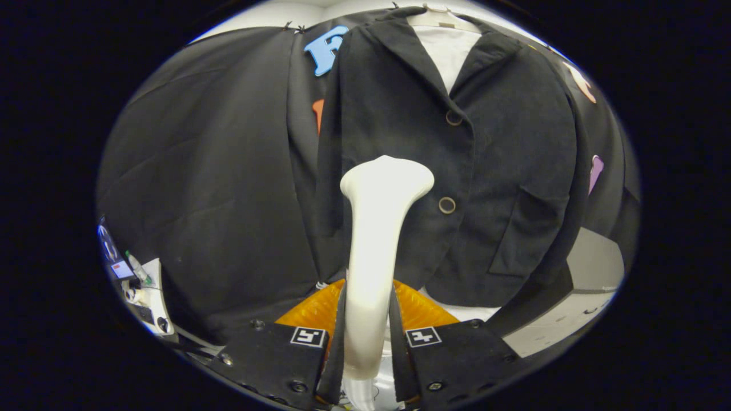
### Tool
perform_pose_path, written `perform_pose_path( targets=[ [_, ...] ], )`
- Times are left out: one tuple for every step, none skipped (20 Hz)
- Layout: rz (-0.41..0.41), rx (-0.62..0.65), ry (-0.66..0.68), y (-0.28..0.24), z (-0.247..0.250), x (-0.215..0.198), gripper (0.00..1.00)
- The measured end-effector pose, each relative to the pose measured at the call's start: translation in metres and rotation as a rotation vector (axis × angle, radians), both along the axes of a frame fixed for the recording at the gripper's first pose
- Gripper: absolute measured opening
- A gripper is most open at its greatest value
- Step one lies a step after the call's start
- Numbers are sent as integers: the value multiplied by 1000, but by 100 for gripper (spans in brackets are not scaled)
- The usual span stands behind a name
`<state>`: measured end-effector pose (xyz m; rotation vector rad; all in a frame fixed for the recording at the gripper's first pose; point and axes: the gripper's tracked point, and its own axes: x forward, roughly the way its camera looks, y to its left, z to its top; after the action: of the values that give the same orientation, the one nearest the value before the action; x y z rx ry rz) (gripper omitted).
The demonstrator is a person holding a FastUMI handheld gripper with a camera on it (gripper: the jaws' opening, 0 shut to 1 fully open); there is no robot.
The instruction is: Iron the clothes twice with a garment steamer, once on the left side and once on the right side.
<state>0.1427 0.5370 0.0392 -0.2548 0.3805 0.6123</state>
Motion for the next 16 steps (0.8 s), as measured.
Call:
perform_pose_path(
  targets=[
    [-2,-10,9,-2,-6,1,38],
    [-3,-20,19,-4,-14,0,38],
    [-4,-27,31,-6,-21,-1,38],
    [-5,-35,42,-7,-30,-2,38],
    [-6,-43,50,-10,-37,-3,38],
    [-4,-50,58,-10,-44,-4,38],
    [-2,-59,66,-12,-52,-4,38],
    [-1,-66,76,-14,-60,-5,38],
    [-1,-73,87,-16,-67,-6,38],
    [-1,-80,101,-18,-74,-8,38],
    [-2,-85,113,-19,-79,-9,38],
    [-2,-91,119,-21,-85,-10,38],
    [-5,-98,123,-22,-87,-10,38],
    [-7,-102,128,-22,-87,-11,38],
    [-9,-106,134,-23,-86,-11,38],
    [-13,-106,136,-23,-87,-11,38]
  ],
)
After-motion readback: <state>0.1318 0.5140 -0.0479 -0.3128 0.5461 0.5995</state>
